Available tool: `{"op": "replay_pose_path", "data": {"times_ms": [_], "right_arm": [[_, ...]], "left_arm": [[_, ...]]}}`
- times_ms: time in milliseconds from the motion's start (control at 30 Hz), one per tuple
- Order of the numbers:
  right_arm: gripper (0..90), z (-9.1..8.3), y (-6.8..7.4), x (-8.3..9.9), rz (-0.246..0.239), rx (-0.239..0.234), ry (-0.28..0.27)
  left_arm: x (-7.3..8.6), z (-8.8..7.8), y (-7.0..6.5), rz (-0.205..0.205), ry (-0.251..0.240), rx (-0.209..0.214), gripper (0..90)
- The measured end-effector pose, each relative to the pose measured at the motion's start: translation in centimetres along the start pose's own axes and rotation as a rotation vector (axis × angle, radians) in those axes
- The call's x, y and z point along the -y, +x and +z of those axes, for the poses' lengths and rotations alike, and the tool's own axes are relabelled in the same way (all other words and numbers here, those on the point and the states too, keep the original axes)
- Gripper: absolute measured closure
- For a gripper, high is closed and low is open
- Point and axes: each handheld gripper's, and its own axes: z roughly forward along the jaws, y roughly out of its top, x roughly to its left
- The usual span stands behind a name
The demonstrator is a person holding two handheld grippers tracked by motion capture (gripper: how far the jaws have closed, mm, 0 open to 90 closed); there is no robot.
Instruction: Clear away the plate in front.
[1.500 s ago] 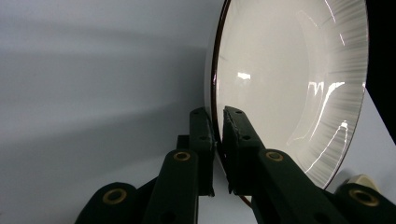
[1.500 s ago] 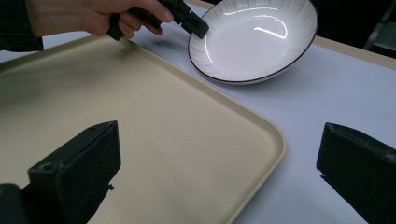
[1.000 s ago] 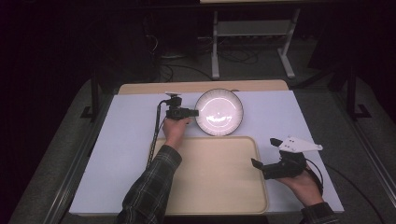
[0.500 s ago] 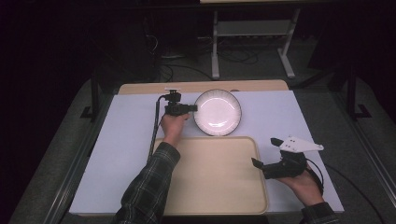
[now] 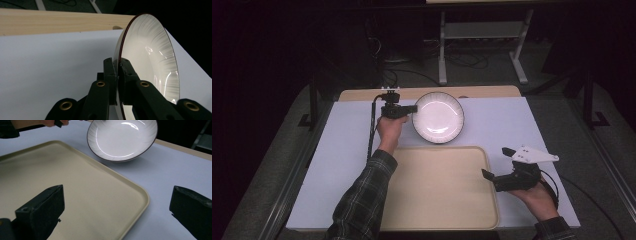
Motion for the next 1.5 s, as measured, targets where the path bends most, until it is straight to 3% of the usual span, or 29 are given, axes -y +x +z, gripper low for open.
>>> {"op": "replay_pose_path", "data": {"times_ms": [167, 400, 633, 867, 933, 1500], "right_arm": [[0.0, 0.0, 0.0, 0.0, -0.002, 0.002, -0.002], [0.0, 0.0, 0.0, 0.0, -0.003, 0.006, -0.008], [3.3, -0.2, 0.1, 0.0, -0.006, 0.007, -0.017], [3.3, -0.1, 0.2, -0.1, -0.008, 0.006, -0.019], [3.3, -0.1, 0.2, -0.1, -0.009, 0.006, -0.02], [3.4, -0.1, 0.3, -0.1, -0.01, 0.012, -0.018]], "left_arm": [[-0.6, -1.8, -0.2, 0.046, 0.005, 0.027, 85.7], [-0.8, -3.8, -0.6, 0.098, 0.023, 0.035, 85.7], [-0.5, -6.6, -1.2, 0.149, 0.041, 0.064, 85.7], [0.2, -8.4, -2.1, 0.187, 0.055, 0.093, 85.7], [0.5, -9.0, -2.7, 0.216, 0.069, 0.101, 85.7], [3.4, -10.0, -3.6, 0.247, 0.165, 0.138, 85.4]]}}
